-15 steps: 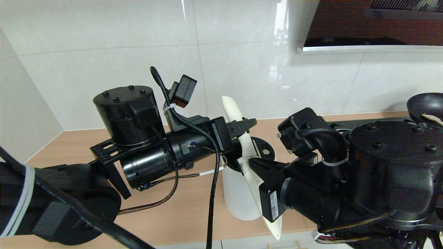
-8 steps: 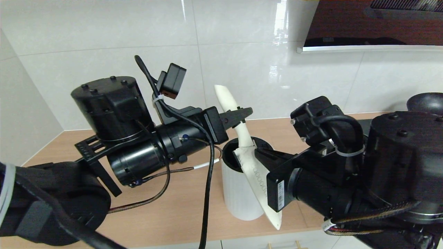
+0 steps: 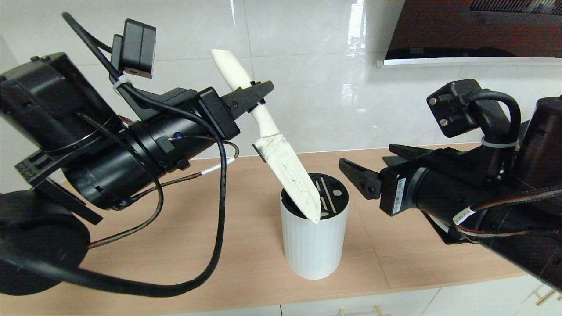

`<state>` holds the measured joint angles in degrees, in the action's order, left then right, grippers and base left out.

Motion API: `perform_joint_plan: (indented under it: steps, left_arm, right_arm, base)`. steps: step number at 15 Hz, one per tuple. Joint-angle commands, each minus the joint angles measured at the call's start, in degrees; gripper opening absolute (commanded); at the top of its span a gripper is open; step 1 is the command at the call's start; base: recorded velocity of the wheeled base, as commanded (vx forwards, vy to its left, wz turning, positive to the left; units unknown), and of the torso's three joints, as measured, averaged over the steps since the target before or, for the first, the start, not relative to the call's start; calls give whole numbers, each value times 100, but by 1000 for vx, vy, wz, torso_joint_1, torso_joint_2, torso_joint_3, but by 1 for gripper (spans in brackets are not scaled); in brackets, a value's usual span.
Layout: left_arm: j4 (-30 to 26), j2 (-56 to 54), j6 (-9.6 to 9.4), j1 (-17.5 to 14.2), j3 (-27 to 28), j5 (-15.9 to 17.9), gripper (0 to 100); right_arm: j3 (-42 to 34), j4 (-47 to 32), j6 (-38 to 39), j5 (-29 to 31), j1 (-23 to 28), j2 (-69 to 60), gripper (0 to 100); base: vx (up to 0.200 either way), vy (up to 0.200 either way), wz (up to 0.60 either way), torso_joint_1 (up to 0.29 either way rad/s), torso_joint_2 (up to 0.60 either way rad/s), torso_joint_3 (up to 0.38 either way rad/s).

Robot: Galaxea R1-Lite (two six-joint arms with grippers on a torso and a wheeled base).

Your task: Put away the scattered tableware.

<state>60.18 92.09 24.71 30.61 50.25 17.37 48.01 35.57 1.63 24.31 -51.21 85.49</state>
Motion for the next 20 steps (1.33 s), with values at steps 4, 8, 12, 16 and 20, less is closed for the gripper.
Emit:
perform_joint_plan:
  steps: [4,8,12,16,20]
  left_arm:
    - [1162,573,-1170,-20,-24,12,0]
    - [1259,784,-1768,200,-165,12,0]
    - [1268,793,-2128,279,-253,3,0]
    - [1268,767,-2163,270,-253,-6,0]
    - [1259,943,-2216,244,-244,-15,0]
  right_arm:
    - [-2,2,-40,4,129,-41,100]
    - [-19,2,-102,4,243,-24,100]
    - [-37,2,-137,4,243,46,100]
    - [-72,2,-172,4,243,55,100]
    - [-81,2,-181,-5,243,64,100]
  base:
    - [0,0,0,0,0,0]
    - [0,0,0,0,0,0]
    - [0,0,0,0,0,0]
    - [0,0,0,0,0,0]
    - [0,0,0,0,0,0]
